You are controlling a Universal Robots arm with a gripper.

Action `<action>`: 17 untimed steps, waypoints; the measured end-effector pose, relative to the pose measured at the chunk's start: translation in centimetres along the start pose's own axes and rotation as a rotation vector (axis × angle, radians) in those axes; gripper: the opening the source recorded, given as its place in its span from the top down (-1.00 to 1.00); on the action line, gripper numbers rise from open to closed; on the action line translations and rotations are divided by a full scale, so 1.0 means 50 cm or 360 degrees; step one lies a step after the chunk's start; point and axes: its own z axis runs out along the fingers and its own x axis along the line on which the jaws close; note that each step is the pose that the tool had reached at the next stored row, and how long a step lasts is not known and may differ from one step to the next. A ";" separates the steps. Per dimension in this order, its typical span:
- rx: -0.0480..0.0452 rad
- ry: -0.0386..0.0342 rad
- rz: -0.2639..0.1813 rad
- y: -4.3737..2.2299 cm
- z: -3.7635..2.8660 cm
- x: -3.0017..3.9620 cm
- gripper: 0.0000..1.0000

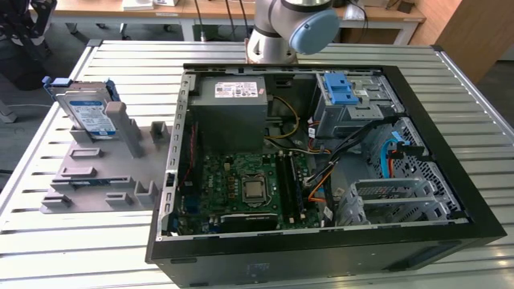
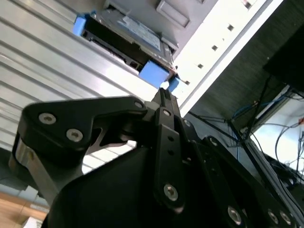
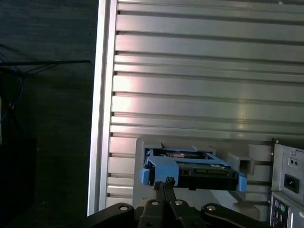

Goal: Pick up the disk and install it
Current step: 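Reach for the disk, then pick up the disk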

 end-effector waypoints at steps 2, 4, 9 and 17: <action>0.0000 0.0000 0.0000 0.000 0.000 0.001 0.79; 0.0000 0.0000 0.0000 0.000 0.001 0.003 0.79; 0.0000 0.0000 0.0000 0.000 0.001 0.005 0.79; 0.0000 0.0000 -0.0011 0.000 0.001 0.005 0.79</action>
